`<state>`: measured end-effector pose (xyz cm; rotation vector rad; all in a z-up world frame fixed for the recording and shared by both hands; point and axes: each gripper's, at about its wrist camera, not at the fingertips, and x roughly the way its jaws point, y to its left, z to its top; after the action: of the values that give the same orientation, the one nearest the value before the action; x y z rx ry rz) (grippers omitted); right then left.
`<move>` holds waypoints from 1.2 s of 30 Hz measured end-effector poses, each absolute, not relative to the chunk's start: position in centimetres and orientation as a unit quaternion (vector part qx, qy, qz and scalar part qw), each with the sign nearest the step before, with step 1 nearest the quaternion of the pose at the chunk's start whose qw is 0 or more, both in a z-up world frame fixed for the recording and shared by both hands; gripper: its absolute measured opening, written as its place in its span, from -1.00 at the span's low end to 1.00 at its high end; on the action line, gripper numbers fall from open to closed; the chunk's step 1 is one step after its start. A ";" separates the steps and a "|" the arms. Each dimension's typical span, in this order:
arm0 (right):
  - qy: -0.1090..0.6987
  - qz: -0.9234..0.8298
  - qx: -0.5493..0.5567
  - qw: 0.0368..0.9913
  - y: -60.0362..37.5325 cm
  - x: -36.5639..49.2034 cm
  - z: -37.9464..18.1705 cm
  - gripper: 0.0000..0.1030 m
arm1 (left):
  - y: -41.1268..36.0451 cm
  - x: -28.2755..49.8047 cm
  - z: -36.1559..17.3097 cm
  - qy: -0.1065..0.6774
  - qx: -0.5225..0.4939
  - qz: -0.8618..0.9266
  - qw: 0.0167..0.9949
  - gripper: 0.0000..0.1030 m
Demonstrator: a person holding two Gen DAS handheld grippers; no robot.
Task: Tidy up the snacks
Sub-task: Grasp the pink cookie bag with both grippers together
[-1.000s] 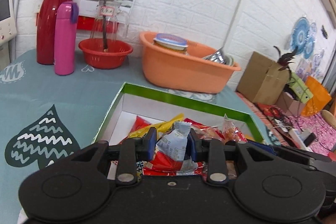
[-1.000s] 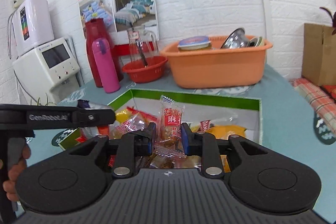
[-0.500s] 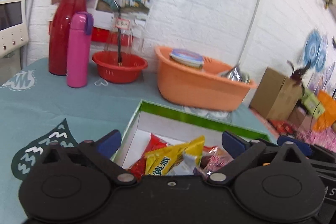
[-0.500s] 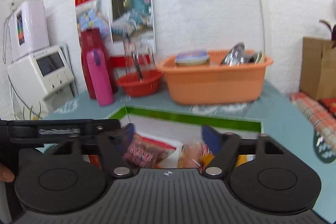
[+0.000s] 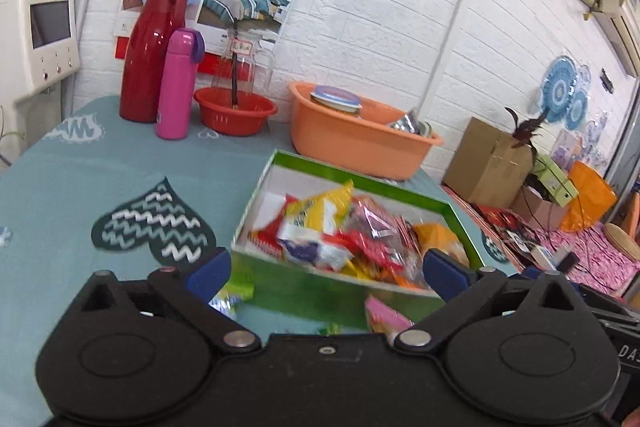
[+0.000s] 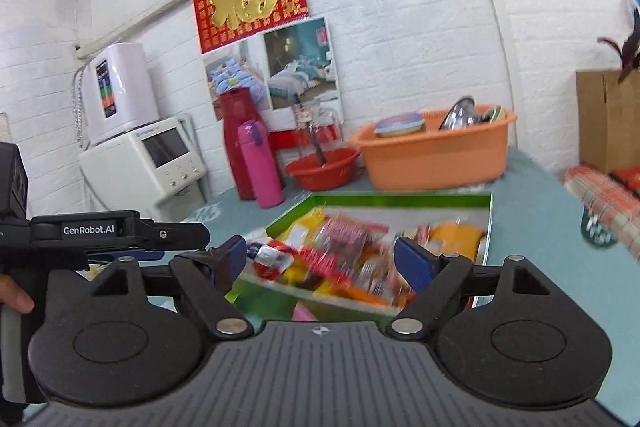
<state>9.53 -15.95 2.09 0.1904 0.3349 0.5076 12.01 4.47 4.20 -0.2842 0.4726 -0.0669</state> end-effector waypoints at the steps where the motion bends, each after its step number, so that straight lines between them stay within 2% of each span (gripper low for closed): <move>1: 0.170 0.251 0.096 0.948 -16.1 9.0 1.7 1.00 | 4.2 11.4 3.8 0.237 -0.139 -0.038 0.961 1.00; 11: 0.270 0.233 0.115 0.927 -14.9 7.4 -4.2 1.00 | 1.9 11.0 -0.3 0.277 -0.146 -0.124 0.942 1.00; 18: 0.283 0.230 0.101 0.926 -13.9 7.8 -5.4 1.00 | -0.2 14.8 -0.9 0.303 -0.126 -0.162 0.931 1.00; 20: 0.285 0.230 0.101 0.925 -13.8 8.0 -5.5 1.00 | -0.6 15.7 -1.2 0.316 -0.123 -0.170 0.925 0.70; 22: 0.286 0.228 0.098 0.926 -13.7 8.3 -5.6 1.00 | -0.7 16.3 -1.6 0.325 -0.122 -0.173 0.922 0.61; 27: 0.288 0.232 0.089 0.925 -13.0 9.1 -5.8 1.00 | -0.1 17.3 -2.8 0.352 -0.133 -0.176 0.910 0.58; 29: 0.296 0.232 0.086 0.922 -12.6 9.6 -5.9 0.99 | 0.6 17.7 -3.6 0.369 -0.158 -0.191 0.896 0.44; 33: 0.300 0.234 0.077 0.922 -12.2 10.0 -6.1 0.78 | 1.7 17.6 -4.0 0.376 -0.196 -0.197 0.884 0.41; 36: 0.302 0.240 0.076 0.919 -12.2 10.2 -6.1 0.78 | 1.8 17.4 -3.9 0.372 -0.195 -0.194 0.887 0.44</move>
<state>10.18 -12.24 -6.13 0.1569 0.6218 0.4928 17.42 1.76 -3.85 -0.4044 0.7743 -0.4024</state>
